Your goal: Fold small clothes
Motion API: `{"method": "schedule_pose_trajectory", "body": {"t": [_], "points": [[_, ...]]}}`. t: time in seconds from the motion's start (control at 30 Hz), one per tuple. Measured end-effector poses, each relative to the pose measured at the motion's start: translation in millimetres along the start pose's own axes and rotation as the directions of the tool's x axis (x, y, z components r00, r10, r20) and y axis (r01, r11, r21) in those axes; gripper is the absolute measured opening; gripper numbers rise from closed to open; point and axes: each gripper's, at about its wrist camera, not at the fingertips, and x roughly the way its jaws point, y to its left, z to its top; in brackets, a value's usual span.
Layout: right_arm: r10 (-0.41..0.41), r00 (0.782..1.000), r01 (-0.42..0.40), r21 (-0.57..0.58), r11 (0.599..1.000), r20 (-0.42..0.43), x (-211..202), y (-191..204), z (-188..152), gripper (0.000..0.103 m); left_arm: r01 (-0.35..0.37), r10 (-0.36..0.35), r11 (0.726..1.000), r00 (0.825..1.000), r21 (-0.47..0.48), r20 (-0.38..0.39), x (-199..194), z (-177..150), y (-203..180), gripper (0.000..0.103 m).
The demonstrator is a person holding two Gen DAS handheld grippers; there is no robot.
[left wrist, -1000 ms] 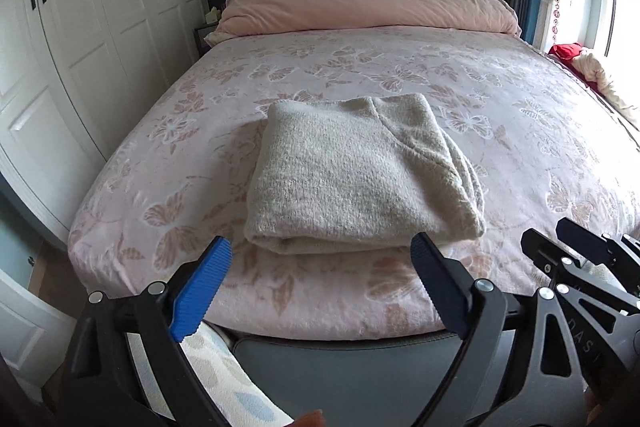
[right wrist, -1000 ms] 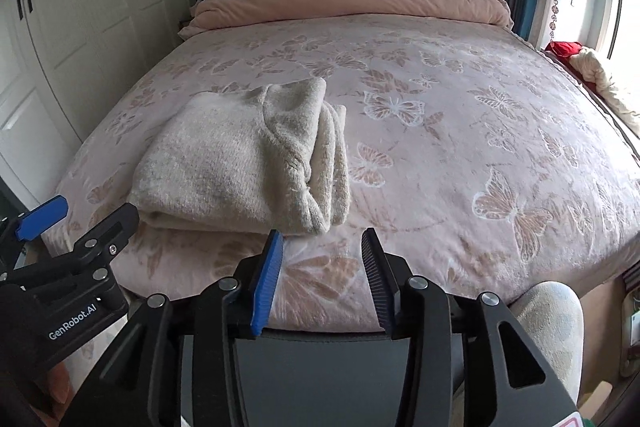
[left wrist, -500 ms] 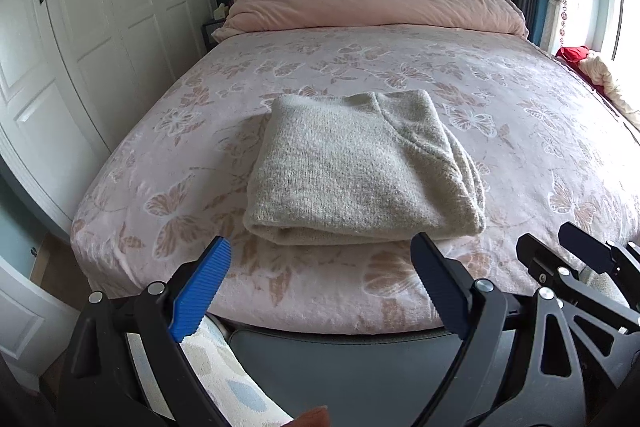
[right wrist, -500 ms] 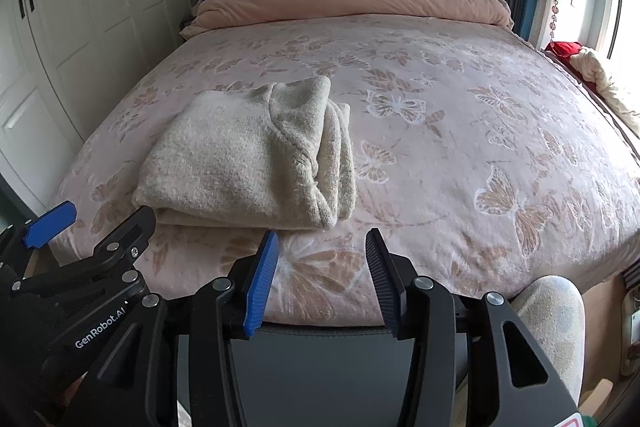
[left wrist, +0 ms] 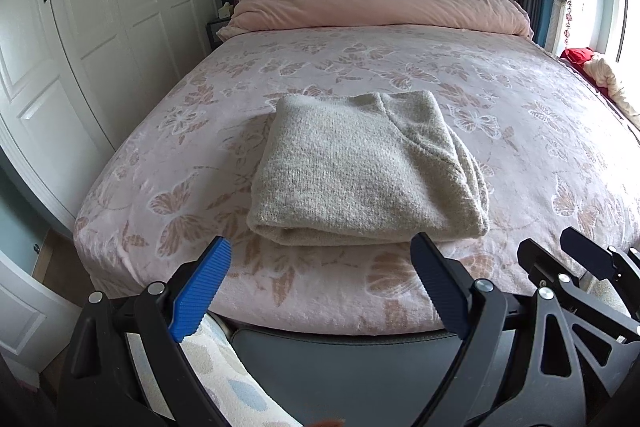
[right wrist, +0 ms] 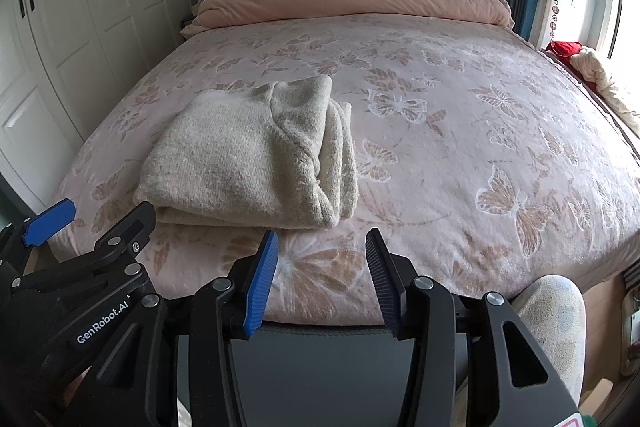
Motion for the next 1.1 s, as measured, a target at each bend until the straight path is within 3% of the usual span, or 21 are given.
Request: {"method": "schedule_pose_trajectory", "body": {"t": [1.1], "points": [[-0.013,1.000,0.013,-0.005,1.000,-0.005,-0.1,2.4,-3.1,0.045,-0.012,0.012,1.000,1.000,0.011,0.007,2.7,-1.5,-0.4,0.087]]}}
